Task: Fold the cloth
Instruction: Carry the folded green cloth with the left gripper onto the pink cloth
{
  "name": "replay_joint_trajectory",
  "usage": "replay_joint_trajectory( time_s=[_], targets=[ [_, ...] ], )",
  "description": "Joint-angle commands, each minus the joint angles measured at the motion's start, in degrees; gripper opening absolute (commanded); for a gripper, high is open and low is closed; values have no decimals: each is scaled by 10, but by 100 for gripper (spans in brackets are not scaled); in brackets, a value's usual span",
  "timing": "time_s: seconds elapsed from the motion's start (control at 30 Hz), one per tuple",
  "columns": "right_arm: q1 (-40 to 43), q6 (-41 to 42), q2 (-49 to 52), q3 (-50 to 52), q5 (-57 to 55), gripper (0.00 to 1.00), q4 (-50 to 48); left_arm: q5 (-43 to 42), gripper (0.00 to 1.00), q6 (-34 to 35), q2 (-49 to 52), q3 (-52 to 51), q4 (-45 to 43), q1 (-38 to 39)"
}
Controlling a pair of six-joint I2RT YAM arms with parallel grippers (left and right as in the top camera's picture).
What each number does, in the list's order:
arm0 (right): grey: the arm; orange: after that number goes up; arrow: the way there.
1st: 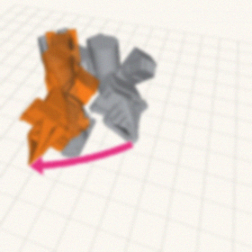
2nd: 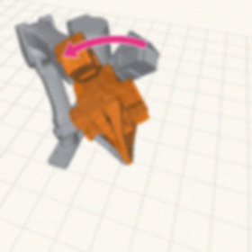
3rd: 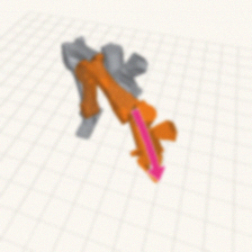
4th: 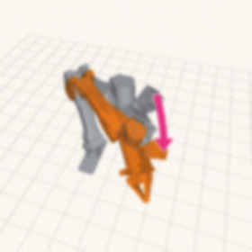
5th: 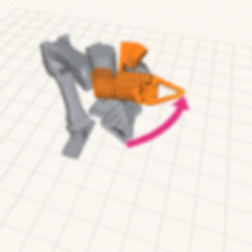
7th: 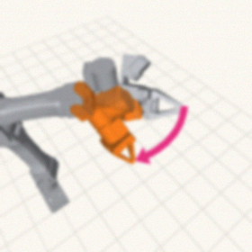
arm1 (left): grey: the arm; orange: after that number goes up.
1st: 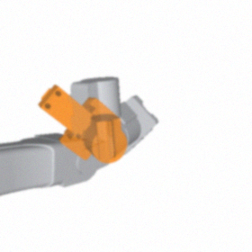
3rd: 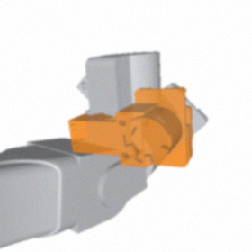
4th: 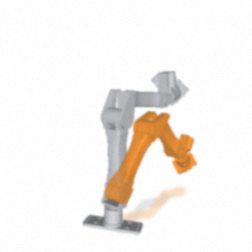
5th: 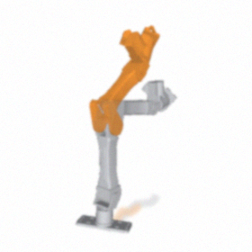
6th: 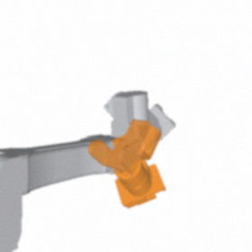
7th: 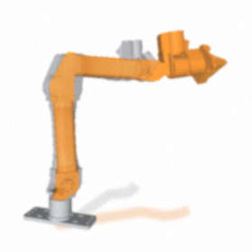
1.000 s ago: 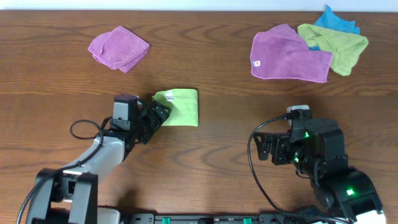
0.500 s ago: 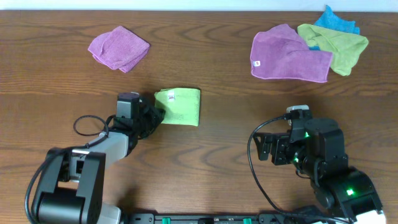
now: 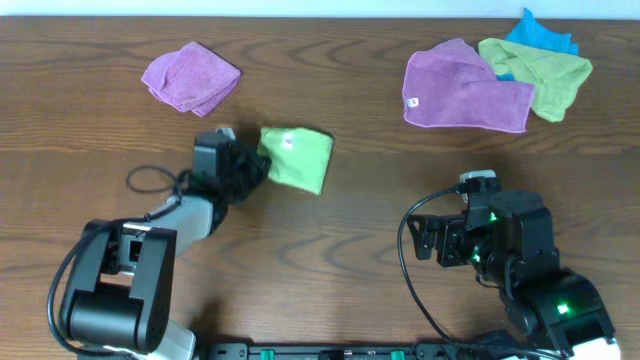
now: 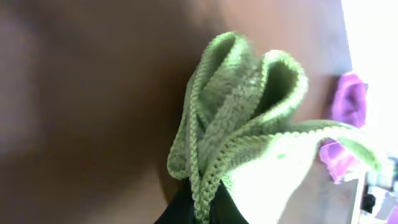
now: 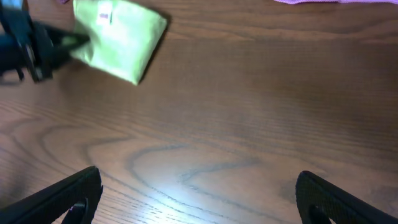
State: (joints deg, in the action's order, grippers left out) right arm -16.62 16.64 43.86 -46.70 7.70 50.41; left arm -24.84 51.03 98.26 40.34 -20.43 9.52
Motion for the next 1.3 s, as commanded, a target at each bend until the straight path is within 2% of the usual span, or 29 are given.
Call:
replay_joint_trajectory(
  time_s=[0.0,0.17,0.3,0.53,0.83,1.1,1.27],
  targets=[
    [5,-11,0,4,-2,99,2,5,6,-23,2,99,43,-9],
    [5,-11,0,4,-2,99,2,39,6,-83,5,240,158,-29],
    [5,-11,0,4,-2,99,2,71,6,-99,9,310,186,-49],
    [5,-11,0,4,-2,99,2,107,6,-104,27,331,156,-73],
    [5,-10,0,4,-2,99,2,113,6,-103,129,373,78,-97],
    [5,-10,0,4,-2,99,2,113,6,-110,227,490,78,-106],
    [5,-11,0,4,-2,99,2,115,6,-111,248,507,97,-108]
  ],
)
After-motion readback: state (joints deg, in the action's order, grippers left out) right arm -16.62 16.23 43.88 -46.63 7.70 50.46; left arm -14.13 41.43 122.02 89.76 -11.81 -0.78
